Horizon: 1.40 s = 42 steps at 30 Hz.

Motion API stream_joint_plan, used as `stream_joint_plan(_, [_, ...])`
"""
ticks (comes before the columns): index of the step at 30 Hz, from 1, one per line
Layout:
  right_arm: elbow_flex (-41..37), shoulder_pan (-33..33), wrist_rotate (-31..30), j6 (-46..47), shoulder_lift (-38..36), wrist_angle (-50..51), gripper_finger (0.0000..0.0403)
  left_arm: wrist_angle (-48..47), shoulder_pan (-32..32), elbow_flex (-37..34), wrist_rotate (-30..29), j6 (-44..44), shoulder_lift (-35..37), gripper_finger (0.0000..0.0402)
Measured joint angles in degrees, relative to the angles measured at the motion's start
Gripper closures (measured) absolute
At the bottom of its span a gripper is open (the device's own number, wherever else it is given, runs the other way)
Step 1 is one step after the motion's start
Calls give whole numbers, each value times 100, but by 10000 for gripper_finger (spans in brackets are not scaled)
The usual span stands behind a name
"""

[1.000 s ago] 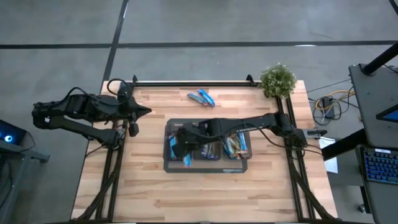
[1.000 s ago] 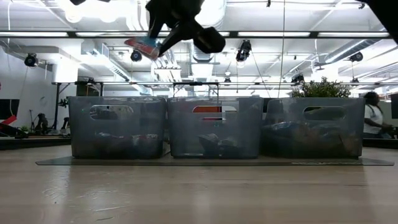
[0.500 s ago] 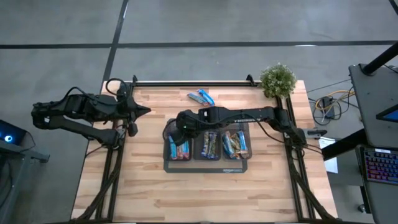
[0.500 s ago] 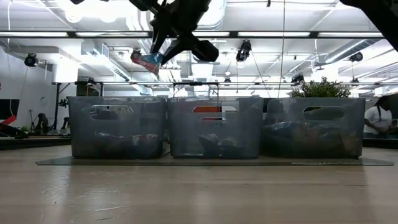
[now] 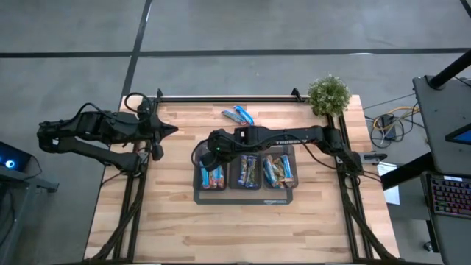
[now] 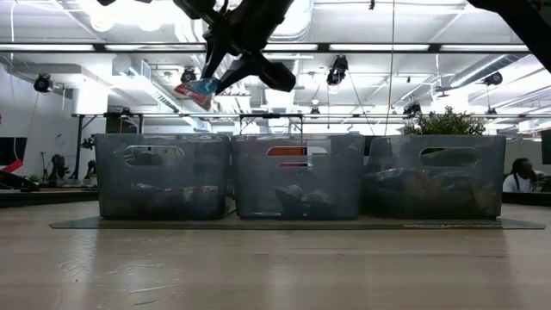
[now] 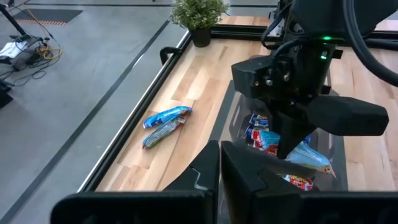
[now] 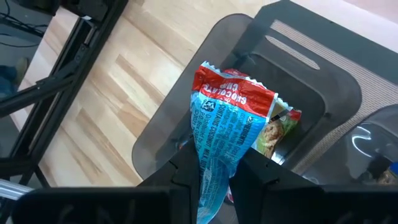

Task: Pick and place Granola Bars by type
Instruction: Put the red granola bar into the left black bin

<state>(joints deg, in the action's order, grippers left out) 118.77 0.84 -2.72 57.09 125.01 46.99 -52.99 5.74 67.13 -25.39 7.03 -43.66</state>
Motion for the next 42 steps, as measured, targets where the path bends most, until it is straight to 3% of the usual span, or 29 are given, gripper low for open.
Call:
stream_joint_plan(8, [-68, 0, 60, -9, 9, -88, 340, 0, 0, 0, -2, 0, 0, 402])
stream_joint_plan(23, [-148, -4, 120, 109, 9, -156, 233, 0, 0, 0, -2, 15, -2, 402])
stream_joint_plan(42, [-148, 2, 140, 395, 7, -248, 230, -2, 0, 0, -2, 26, -2, 402])
